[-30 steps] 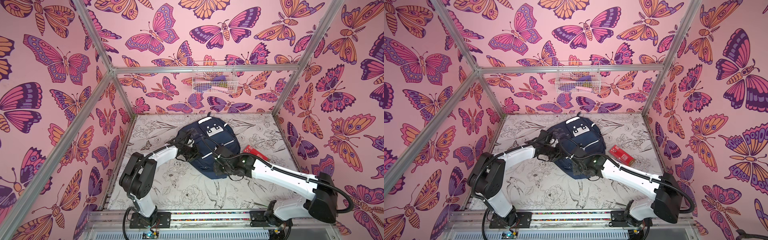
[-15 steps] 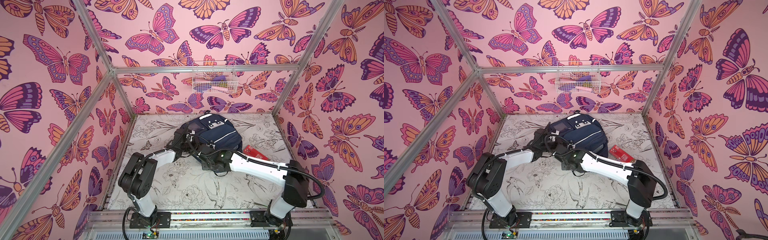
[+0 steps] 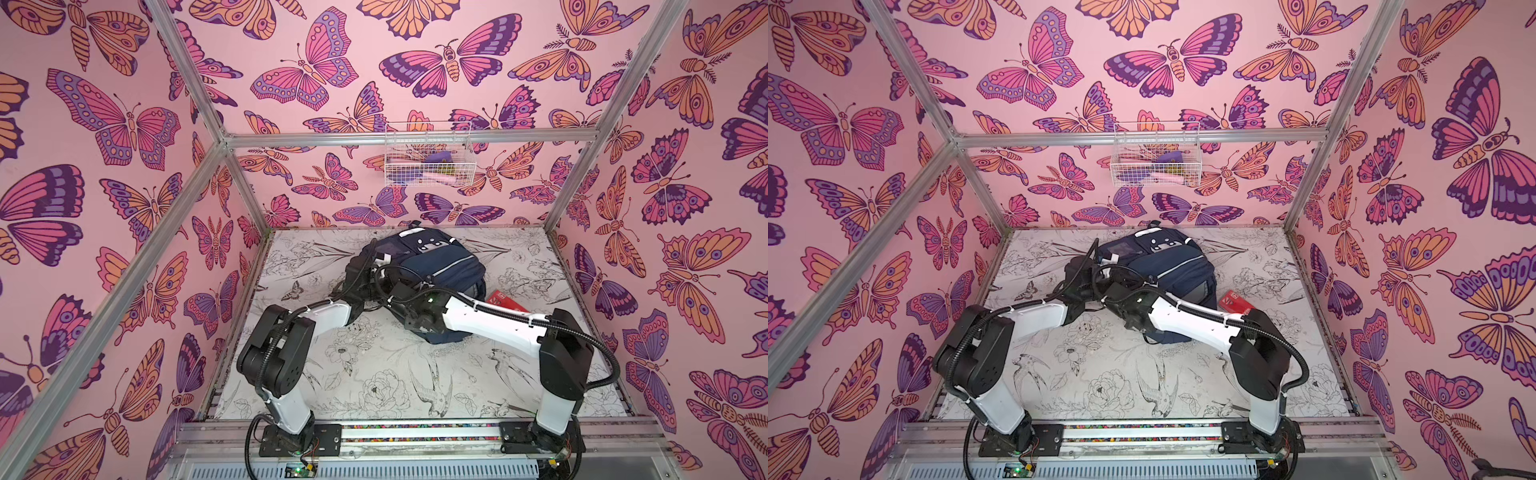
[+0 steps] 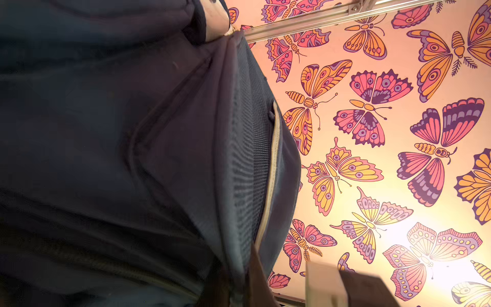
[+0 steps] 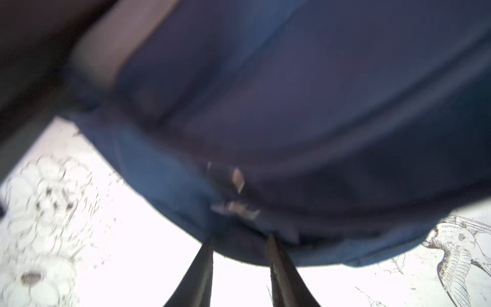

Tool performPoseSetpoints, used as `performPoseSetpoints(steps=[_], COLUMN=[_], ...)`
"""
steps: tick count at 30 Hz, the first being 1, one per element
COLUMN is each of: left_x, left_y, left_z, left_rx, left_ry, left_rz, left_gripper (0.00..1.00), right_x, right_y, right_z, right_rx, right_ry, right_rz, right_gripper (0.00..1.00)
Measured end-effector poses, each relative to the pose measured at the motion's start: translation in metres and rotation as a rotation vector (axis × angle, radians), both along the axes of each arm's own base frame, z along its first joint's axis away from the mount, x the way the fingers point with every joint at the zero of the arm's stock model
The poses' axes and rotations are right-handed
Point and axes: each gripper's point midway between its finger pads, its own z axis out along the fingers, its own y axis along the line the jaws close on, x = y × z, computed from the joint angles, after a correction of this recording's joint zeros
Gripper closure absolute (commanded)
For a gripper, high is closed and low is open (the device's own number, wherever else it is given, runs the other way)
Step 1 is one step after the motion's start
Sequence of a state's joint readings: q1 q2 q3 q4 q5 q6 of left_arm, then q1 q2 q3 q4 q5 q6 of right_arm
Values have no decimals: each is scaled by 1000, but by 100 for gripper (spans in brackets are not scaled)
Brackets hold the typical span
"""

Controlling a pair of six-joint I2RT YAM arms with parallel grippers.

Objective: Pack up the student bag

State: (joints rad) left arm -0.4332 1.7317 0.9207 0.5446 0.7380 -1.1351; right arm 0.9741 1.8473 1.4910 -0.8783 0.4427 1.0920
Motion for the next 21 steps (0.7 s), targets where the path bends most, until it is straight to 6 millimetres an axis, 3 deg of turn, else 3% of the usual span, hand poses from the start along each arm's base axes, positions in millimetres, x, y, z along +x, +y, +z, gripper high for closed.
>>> performPoseSetpoints(steps=[5,11,21], left_x=[2,4,6], left_y=[-1,-3,-2], left_z=[-5,-7,-6], left_rx=[-1,-5,-6], left_ry=[-2,-12,-21], left_rz=[-1,-1,7], left_gripper=[100,100,100], right_x=[15,24,29], right_y=[2,3,-10], right_z=[-1,1,-4], right_rx=[-5,-62,-163], right_ry=[-6,-15,12], right_rz=[-22,-43,-103], right_gripper=[55,55,68])
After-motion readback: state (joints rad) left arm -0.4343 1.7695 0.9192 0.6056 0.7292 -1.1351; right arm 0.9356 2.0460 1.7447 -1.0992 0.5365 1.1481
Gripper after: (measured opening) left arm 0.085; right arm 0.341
